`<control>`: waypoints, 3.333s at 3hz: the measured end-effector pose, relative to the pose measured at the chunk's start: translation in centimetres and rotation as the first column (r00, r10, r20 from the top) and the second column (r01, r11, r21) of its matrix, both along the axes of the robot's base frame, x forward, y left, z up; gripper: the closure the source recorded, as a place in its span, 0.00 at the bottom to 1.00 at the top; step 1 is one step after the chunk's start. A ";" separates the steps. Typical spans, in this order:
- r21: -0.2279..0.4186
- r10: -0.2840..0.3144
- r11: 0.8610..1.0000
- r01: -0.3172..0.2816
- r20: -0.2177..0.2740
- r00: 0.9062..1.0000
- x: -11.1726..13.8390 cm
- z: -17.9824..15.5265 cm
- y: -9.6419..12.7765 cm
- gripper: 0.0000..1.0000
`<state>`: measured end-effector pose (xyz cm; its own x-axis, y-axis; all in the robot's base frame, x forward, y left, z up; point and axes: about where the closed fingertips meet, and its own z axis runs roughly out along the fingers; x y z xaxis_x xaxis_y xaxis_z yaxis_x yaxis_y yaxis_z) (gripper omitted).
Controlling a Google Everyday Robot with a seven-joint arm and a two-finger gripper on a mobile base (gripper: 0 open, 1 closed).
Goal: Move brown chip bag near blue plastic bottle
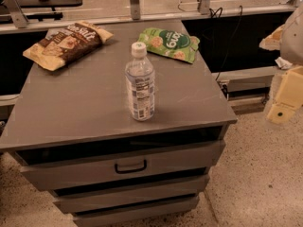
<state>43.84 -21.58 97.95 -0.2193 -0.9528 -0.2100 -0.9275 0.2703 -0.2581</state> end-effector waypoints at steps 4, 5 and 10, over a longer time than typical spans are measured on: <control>0.088 0.392 0.901 -0.424 0.249 0.886 13.0 0.6 11.9 0.00; 0.078 0.419 0.889 -0.452 0.264 0.869 13.4 0.7 12.4 0.00; 0.080 0.474 0.766 -0.638 0.600 0.644 25.4 4.3 20.8 0.00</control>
Offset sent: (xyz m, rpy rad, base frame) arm 0.0898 0.0613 -0.0046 0.0857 -0.1154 0.2171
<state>69.27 -0.78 102.27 0.5551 -0.7423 -0.3753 -0.6615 -0.1205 -0.7402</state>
